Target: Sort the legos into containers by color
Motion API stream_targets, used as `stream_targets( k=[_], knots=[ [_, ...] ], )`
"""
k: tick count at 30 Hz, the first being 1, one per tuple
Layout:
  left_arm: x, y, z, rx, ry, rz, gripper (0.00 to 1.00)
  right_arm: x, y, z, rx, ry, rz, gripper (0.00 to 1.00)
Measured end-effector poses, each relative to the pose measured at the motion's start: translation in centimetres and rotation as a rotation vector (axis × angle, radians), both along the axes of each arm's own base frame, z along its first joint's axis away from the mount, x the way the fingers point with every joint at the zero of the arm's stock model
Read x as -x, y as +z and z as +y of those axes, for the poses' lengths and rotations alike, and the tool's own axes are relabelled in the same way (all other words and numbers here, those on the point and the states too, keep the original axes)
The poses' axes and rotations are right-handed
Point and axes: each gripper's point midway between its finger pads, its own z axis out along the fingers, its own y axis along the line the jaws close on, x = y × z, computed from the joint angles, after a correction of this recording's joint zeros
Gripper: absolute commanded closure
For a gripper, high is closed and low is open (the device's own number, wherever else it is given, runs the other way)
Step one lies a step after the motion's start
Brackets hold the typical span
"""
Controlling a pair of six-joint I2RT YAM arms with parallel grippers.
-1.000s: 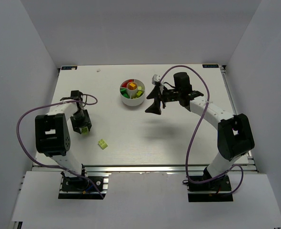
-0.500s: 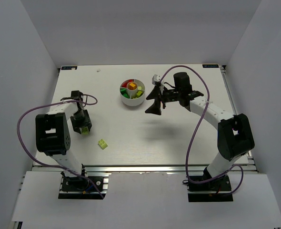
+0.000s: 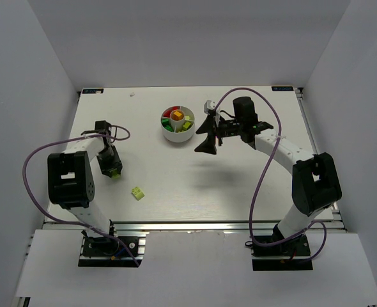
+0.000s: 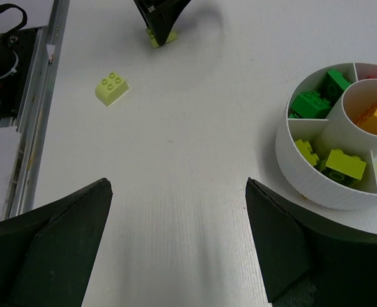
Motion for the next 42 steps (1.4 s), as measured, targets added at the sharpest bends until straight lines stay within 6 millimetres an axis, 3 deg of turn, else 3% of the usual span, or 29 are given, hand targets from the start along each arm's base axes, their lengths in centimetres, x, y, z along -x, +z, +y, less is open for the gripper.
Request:
stream_targets(
  k=[3,6,10,12,15,19,22,27,34,42],
  knots=[
    [-0.8,0.7,-1.0,0.056,0.027,-0.049,0.81,0.1,-0.3,0.2,0.015,-0.01,0.009,0.1],
    [-2.4,3.0,-3.2,0.179,0.074,-0.173,0.82,0.4,-0.9,0.8,0.052,-0.048,0.051,0.16],
    [-5.0,8.6,-7.2,0.426,0.173,-0.448,0.83,1.5,-0.8,2.6,0.08,-0.115,0.178,0.39],
    [-5.4,11.2,-9.2,0.557,0.228,-0.554,0.84,1.9,-0.5,3.5,0.085,-0.159,0.253,0.44],
    [-5.5,13.5,-12.9,0.741,0.289,-0.614,0.84,2.5,0.2,4.9,0.077,-0.223,0.373,0.44],
    [-5.0,14.0,-18.1,0.903,0.337,-0.546,0.86,1.8,1.1,6.5,0.063,-0.305,0.484,0.38],
    [-4.8,14.3,-20.5,0.97,0.384,-0.496,0.87,0.9,1.9,7.8,0.046,-0.349,0.527,0.33],
    [-5.4,15.4,-22.1,1.049,0.488,-0.477,0.88,0.5,2.3,8.7,0.04,-0.409,0.561,0.31],
    [-6.5,17.0,-22.5,1.146,0.603,-0.495,0.87,0.4,1.5,8.8,0.066,-0.456,0.575,0.33],
    [-6.2,17.1,-23.5,1.22,0.67,-0.467,0.87,-0.3,-0.7,9.3,0.103,-0.491,0.577,0.36]
  ],
)
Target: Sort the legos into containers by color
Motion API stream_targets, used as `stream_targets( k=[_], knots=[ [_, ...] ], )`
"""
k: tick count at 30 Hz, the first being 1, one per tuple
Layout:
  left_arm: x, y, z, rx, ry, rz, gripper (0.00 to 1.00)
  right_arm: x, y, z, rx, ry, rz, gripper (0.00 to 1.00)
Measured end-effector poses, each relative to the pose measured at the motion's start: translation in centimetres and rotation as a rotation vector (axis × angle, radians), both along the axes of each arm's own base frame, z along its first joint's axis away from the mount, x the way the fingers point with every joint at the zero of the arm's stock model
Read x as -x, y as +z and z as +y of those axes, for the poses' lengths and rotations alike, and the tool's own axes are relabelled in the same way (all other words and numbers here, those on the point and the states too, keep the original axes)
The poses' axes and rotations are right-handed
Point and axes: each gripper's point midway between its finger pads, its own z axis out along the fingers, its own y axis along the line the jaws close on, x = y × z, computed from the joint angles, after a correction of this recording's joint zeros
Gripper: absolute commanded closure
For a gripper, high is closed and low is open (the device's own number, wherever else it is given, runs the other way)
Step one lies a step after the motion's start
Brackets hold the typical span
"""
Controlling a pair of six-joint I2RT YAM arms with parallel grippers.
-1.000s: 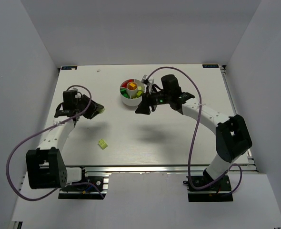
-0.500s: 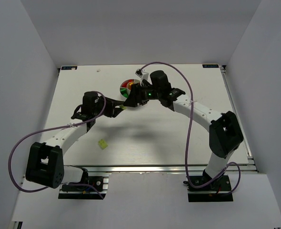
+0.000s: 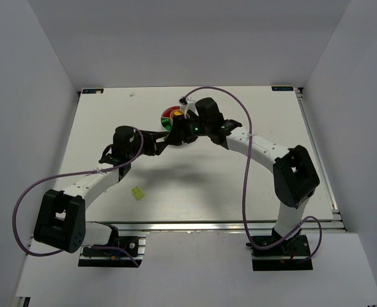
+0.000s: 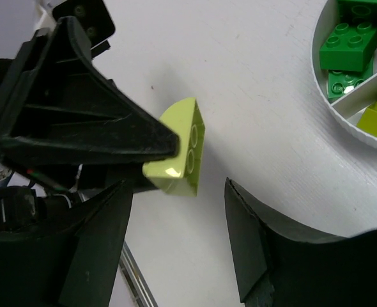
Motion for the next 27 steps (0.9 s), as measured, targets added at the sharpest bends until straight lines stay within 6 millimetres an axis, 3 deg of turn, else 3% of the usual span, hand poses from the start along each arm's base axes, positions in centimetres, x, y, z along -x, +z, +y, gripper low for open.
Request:
stream_targets(
  k=[6,12,13,15,16,17,21,27],
  knots=[
    [0.0,0.5,-0.4,0.035,0.008,-0.006,0.87,-1.1,-0.7,0.7,0.011,-0.012,-0.003,0.45],
    [-0.1,0.3,-0.3,0.05,0.03,-0.002,0.84,-1.1,-0.4,1.2,0.001,0.002,-0.048,0.68],
    [-0.1,0.3,-0.3,0.053,0.033,-0.001,0.77,-1.2,-0.4,1.3,0.003,0.006,-0.057,0.79],
    [-0.2,0.4,-0.3,0.061,0.037,-0.004,0.64,-1.2,-0.3,1.3,0.003,0.011,-0.069,0.88],
    [-0.2,0.4,-0.3,0.063,0.037,-0.005,0.51,-1.2,-0.3,1.3,0.003,0.014,-0.075,0.96],
    [-0.2,0.4,-0.3,0.063,0.039,-0.006,0.45,-1.2,-0.3,1.3,0.002,0.016,-0.079,0.99],
    [0.0,0.1,-0.3,0.058,0.034,-0.004,0.28,-1.5,-0.1,1.3,-0.004,0.018,-0.108,1.0],
    [0.2,0.0,0.3,-0.001,0.045,-0.038,0.19,-2.5,0.7,0.2,0.012,0.006,-0.178,1.0]
  ],
)
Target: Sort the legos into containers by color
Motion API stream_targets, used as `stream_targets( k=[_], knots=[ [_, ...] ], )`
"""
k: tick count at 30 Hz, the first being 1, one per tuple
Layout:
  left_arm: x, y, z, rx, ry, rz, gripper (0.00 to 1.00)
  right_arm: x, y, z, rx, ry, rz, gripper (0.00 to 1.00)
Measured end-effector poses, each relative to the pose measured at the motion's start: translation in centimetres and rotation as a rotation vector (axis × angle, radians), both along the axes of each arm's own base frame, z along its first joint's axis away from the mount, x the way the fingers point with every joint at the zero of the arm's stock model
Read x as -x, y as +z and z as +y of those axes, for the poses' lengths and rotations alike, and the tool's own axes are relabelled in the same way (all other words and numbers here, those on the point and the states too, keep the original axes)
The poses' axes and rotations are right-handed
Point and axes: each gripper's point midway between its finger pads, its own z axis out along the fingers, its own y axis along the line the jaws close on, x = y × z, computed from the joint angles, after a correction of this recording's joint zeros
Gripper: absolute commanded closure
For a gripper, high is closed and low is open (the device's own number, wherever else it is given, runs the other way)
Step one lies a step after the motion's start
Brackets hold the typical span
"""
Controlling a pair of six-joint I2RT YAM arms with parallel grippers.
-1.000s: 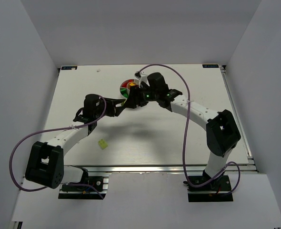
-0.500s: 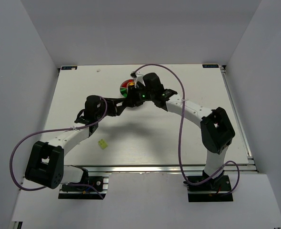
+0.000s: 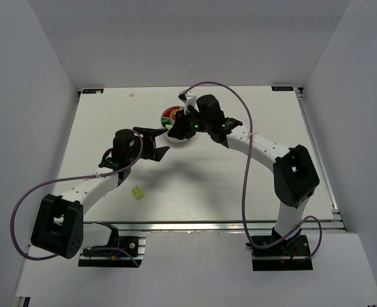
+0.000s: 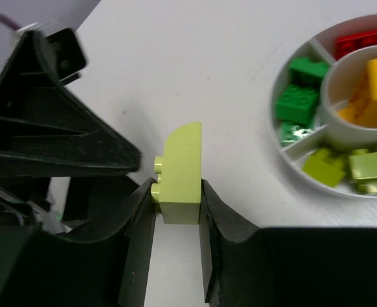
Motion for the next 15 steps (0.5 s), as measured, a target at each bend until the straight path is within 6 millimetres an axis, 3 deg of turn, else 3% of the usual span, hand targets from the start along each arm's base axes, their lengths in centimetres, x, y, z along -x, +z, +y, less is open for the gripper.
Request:
stream_targets(
  k=[5,10,15],
  knots=[
    [0.2,-1.4,2.8,-0.226,0.048,0.02,0.02,-3.6,1.4,-3.2,0.032,-0.111,-0.106,1.0],
    [0.7,-0.9,7.3,-0.528,0.122,0.01,0.02,-7.5,1.4,-7.0,0.104,-0.257,-0.185,1.0],
    [2.6,-0.7,11.2,-0.735,0.164,0.016,0.02,-10.2,0.2,-8.9,0.155,-0.324,-0.202,1.0]
  ],
)
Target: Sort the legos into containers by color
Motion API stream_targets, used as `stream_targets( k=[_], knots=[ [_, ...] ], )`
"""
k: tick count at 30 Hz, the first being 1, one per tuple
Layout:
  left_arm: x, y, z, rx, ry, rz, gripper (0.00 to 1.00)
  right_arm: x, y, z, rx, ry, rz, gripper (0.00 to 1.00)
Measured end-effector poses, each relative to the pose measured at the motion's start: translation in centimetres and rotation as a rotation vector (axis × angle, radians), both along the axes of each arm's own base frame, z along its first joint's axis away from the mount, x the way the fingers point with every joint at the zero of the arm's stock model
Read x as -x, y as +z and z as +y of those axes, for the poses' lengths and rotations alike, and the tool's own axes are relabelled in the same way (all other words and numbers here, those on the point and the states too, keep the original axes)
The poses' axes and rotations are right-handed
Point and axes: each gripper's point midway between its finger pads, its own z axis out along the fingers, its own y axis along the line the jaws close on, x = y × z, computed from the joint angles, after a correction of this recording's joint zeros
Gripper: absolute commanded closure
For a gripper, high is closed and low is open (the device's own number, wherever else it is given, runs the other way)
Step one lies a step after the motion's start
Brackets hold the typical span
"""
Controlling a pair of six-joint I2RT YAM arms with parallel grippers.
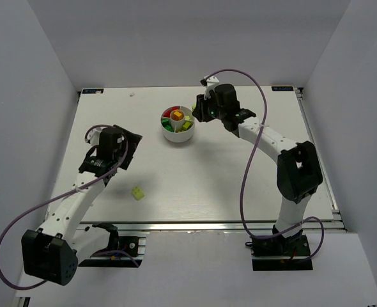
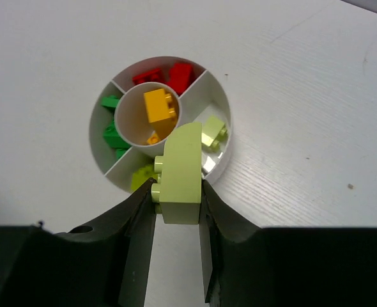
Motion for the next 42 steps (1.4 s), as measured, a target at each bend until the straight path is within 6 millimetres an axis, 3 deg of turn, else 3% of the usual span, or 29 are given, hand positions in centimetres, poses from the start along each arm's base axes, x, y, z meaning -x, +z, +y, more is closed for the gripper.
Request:
stream_targets(
  k=[7,13,22,29,34,37,38,40,42],
  knots=[
    [3.0,-1.3,2.5,-0.134,0.012,0.059,0.02,-3.6,-3.6,0.5,0.044,0.002,0.023,0.91],
    [5.3,-2.4,3.4,-0.176,-0.004,0.079,0.02,-5.0,-5.5,1.6,0.048,0.035,0.041,0.82],
    [7.1,-2.9,4.3,-0.224,-0.021,0.075,0.02,-5.3,-5.7,2.5,0.035,0.073,0.047,0.63],
    [8.1,-4.5,4.6,-0.244,-0.035,0.116,0.02,-5.5,-6.9,2.6,0.05,0.082,0.063,0.29],
    [8.5,-5.2,4.6,-0.259,-0.056,0.135,0.02,-5.5,-7.5,2.4,0.066,0.085,0.071,0.28],
    [8.6,-5.3,4.4,-0.266,-0.078,0.139,0.06,-5.5,-7.4,2.4,0.066,0.086,0.07,0.28],
    [8.7,-5.4,4.4,-0.267,-0.086,0.141,0.1,-5.5,-7.4,2.4,0.066,0.087,0.069,0.23],
    [8.8,-5.8,4.3,-0.272,-0.101,0.155,0.2,-5.5,-7.4,2.4,0.068,0.094,0.065,0.11],
    [9.1,-6.7,4.1,-0.277,-0.119,0.183,0.32,-5.2,-7.3,2.1,0.076,0.122,0.043,0.11]
  ],
)
